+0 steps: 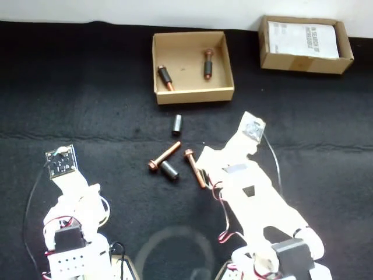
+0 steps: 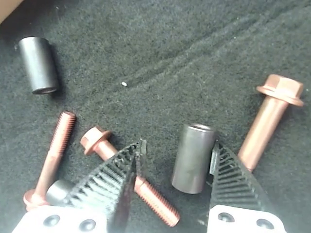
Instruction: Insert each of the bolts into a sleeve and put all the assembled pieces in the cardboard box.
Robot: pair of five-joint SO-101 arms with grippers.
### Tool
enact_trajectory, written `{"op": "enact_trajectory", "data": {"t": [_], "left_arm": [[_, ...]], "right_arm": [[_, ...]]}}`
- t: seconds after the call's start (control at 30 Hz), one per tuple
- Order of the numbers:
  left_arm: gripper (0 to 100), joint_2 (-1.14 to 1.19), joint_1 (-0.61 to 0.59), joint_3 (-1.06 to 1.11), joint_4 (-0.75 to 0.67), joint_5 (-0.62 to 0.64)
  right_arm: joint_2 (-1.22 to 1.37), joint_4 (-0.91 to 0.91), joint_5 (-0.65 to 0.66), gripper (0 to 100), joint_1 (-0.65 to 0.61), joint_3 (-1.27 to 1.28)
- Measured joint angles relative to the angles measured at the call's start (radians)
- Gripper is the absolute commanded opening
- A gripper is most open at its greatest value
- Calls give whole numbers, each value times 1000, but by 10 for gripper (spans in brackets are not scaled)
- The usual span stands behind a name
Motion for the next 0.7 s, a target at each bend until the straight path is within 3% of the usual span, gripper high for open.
{"op": "enact_trajectory", "data": {"t": [0.13,0.27,0.7], "left_arm": [[10,0,0,0,0,0],[10,0,0,0,0,0],[10,0,0,2,0,0]], "right_arm": [[80,35,3,179,3,-68],[150,104,3,10,12,-144],[239,227,3,6,23,-265]]}}
